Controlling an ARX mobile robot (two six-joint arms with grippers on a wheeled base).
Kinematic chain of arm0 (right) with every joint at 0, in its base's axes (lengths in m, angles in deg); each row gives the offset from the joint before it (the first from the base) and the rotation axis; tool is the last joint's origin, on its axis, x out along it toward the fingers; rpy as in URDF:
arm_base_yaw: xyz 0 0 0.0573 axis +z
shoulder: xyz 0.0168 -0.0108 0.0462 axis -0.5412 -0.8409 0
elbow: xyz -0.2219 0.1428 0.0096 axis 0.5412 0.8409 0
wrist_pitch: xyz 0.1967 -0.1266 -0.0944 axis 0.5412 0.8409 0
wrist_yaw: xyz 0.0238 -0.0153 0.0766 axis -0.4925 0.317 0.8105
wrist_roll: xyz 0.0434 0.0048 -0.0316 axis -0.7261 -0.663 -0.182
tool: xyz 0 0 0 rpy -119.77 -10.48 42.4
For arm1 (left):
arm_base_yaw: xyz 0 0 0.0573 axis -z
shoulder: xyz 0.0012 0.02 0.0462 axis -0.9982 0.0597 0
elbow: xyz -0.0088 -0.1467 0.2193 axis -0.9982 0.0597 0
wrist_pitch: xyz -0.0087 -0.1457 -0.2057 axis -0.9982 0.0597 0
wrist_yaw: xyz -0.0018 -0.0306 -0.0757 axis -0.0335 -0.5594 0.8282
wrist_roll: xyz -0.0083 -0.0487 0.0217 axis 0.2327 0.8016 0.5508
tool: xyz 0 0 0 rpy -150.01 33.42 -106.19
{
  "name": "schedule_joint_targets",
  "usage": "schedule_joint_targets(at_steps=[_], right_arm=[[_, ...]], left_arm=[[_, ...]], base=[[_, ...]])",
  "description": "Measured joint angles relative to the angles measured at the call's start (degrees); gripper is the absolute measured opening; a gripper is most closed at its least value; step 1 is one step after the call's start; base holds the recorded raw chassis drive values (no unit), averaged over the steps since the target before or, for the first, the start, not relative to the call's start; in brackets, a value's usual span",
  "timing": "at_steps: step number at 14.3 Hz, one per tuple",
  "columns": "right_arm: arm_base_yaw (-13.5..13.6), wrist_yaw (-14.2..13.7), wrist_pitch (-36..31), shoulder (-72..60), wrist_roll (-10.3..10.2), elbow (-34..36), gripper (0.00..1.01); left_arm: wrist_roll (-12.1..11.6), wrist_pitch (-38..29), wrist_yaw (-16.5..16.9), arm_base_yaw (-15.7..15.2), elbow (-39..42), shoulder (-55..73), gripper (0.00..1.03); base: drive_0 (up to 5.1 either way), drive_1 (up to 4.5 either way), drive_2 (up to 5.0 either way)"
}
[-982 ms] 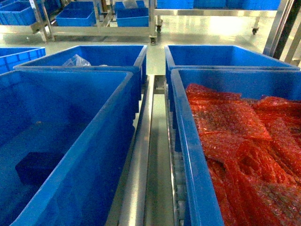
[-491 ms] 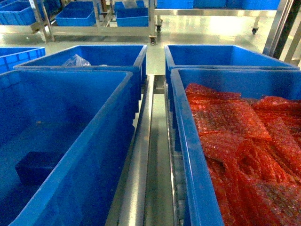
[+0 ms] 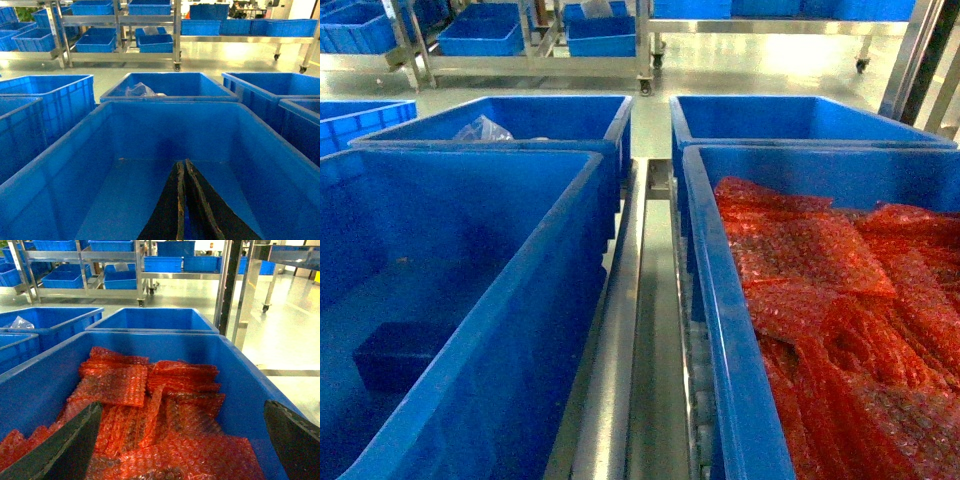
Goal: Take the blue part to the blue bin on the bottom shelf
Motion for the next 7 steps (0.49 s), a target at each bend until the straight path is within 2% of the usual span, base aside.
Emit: schedule_joint_targets(at_steps=[7], right_arm=[[0.0, 0.0, 0.0, 0.0, 0.0, 0.0, 0.98]], left_arm=[[0.0, 7.82, 0.0, 0.0, 0.0, -7.89, 0.02]], base=[[0.0, 0.0, 0.0]])
